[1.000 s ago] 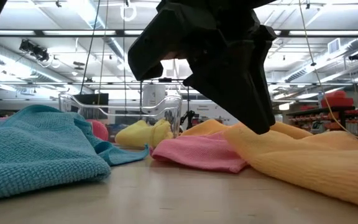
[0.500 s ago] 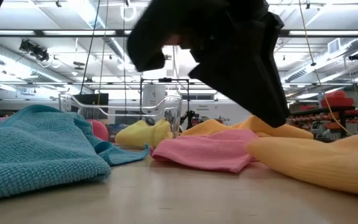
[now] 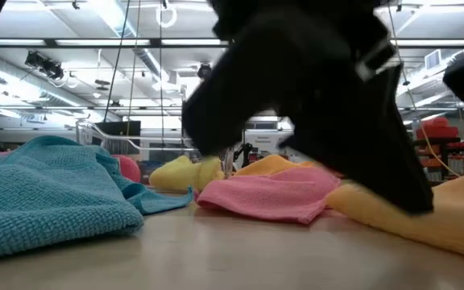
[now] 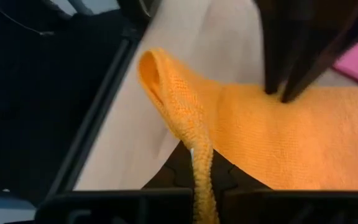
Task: Fold microfiber towels
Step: Fold the bottom orange microfiber cloth
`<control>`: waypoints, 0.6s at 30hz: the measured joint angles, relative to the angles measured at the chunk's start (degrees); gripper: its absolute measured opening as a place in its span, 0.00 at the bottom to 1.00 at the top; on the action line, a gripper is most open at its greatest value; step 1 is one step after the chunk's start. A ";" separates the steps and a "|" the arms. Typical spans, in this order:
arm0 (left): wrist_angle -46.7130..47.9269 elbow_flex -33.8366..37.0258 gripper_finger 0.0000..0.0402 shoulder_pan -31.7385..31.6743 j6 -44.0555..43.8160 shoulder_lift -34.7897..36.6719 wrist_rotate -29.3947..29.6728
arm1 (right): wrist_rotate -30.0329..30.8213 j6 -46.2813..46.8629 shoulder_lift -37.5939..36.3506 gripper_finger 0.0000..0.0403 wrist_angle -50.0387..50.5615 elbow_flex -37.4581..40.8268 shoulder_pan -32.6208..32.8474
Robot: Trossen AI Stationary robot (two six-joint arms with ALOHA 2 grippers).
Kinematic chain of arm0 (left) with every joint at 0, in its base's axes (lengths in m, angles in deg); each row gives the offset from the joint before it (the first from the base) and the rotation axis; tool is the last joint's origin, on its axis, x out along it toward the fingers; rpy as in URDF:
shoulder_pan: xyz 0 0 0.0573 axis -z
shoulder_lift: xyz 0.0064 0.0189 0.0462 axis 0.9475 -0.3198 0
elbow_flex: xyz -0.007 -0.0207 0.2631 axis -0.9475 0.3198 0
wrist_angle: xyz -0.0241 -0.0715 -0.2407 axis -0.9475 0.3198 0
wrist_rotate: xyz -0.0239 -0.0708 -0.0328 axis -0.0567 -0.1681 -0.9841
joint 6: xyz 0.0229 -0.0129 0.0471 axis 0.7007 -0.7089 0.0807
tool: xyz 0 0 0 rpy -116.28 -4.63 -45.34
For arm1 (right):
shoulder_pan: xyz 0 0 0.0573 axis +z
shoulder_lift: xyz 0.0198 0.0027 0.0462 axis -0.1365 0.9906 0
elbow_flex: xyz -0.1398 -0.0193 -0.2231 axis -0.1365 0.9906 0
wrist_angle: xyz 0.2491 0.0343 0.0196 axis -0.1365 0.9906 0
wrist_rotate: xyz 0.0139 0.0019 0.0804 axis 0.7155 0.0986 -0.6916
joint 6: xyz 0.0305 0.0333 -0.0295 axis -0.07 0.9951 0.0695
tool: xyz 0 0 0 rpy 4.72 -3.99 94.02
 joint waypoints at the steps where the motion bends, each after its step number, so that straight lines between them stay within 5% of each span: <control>1: -0.72 0.00 0.16 0.15 0.08 -0.45 0.00 | -0.10 0.32 0.24 0.02 -0.04 0.00 -0.20; 18: -1.14 0.00 0.02 2.06 3.58 -0.74 1.52 | -0.74 2.59 0.31 0.04 0.87 -0.03 -0.65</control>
